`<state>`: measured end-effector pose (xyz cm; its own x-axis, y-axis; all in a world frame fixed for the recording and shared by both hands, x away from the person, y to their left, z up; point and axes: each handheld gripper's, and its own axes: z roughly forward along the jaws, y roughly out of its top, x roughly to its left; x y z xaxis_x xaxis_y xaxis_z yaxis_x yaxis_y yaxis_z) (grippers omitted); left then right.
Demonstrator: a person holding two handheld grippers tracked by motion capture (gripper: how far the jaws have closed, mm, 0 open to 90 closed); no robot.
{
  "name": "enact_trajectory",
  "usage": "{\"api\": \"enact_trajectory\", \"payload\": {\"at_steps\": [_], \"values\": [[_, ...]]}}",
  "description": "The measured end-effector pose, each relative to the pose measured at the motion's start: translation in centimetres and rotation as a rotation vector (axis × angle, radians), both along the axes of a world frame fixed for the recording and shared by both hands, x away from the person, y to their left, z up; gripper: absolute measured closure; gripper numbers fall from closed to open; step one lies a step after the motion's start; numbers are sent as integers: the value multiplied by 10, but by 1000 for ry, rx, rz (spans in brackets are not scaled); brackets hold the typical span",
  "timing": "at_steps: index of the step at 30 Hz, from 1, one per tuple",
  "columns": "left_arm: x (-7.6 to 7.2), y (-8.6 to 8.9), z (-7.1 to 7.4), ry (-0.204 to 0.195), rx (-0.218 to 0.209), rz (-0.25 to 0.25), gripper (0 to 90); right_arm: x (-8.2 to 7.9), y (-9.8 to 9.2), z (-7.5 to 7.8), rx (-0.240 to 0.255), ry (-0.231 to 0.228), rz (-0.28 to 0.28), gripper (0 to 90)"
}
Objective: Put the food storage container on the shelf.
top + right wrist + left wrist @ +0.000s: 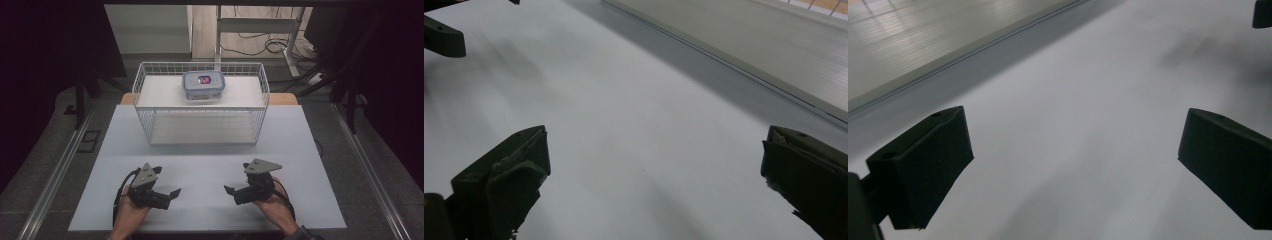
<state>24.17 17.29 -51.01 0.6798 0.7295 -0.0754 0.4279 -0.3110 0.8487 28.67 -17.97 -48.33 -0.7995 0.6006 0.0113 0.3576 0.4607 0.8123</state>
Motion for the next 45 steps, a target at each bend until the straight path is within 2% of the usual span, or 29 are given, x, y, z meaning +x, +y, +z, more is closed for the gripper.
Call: {"api": "enact_trajectory", "payload": {"at_steps": [14,26,35,45], "values": [[-15,18,-5,18,26,35,0,-11,-21,-1,3,-4,-32,0],[-27,33,-11,17,61,67,0,-19,-46,-3,-5,-7,-93,0],[-38,46,-14,10,95,124,0,-26,-65,-8,-19,-5,-137,0],[-47,61,-22,40,100,163,0,-33,-81,-16,-49,12,-168,0]]}}
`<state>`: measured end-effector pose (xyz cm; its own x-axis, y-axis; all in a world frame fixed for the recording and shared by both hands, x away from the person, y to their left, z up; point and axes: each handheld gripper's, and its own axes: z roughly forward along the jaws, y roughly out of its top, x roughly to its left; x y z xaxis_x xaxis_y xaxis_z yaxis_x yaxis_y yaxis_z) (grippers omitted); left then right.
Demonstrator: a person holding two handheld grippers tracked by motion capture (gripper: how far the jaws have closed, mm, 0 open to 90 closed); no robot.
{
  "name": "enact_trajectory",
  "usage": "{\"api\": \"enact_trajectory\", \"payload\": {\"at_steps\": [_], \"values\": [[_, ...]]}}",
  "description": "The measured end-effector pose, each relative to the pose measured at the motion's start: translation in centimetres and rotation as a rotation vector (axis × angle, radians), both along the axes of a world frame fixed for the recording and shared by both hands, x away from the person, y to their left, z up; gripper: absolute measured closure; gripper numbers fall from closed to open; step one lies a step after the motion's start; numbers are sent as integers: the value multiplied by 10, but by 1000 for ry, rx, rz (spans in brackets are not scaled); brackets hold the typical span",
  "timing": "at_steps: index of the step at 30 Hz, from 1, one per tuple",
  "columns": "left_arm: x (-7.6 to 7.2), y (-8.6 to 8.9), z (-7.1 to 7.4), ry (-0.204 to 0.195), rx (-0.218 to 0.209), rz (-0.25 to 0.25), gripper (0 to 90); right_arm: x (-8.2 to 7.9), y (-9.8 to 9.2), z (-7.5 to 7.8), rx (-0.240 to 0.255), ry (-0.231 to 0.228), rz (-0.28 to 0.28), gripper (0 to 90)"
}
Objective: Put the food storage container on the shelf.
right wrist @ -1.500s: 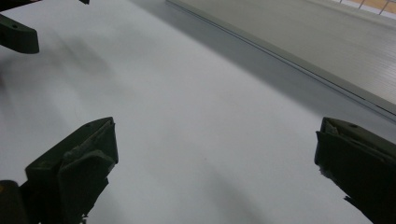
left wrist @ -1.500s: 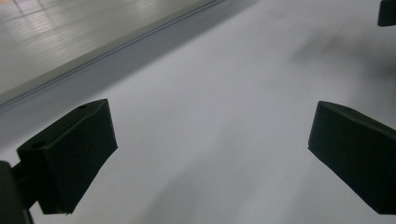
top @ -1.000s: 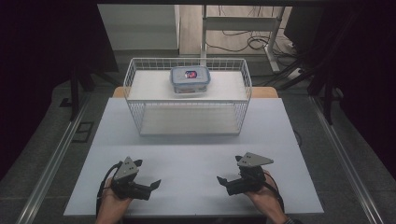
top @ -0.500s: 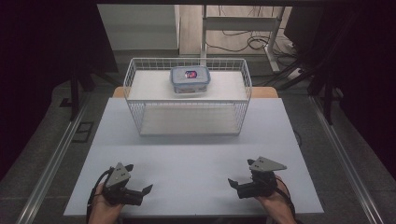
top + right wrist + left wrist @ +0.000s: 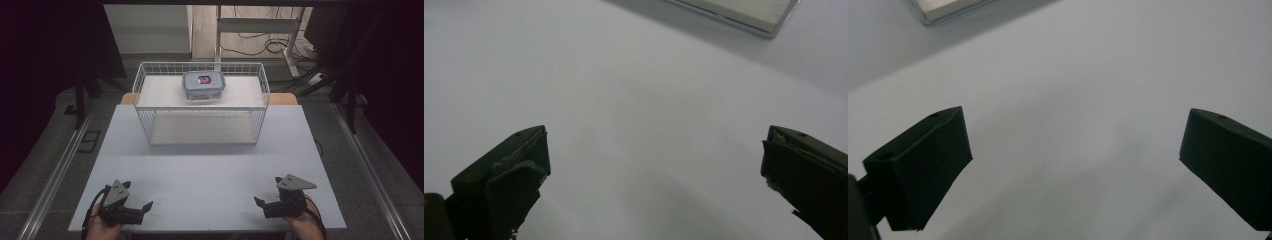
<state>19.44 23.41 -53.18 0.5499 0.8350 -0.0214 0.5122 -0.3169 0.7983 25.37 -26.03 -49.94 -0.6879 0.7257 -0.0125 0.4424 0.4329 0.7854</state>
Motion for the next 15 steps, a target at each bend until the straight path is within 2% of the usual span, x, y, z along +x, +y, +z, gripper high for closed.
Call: {"api": "enact_trajectory", "payload": {"at_steps": [5,12,15], "values": [[-1,8,-6,41,1,27,0,-2,-5,-6,-20,27,-7,0],[-1,13,-14,115,10,39,0,-1,-7,-15,-65,81,-10,0],[-1,14,-14,119,12,41,0,-1,-8,-15,-65,84,-12,0]]}}
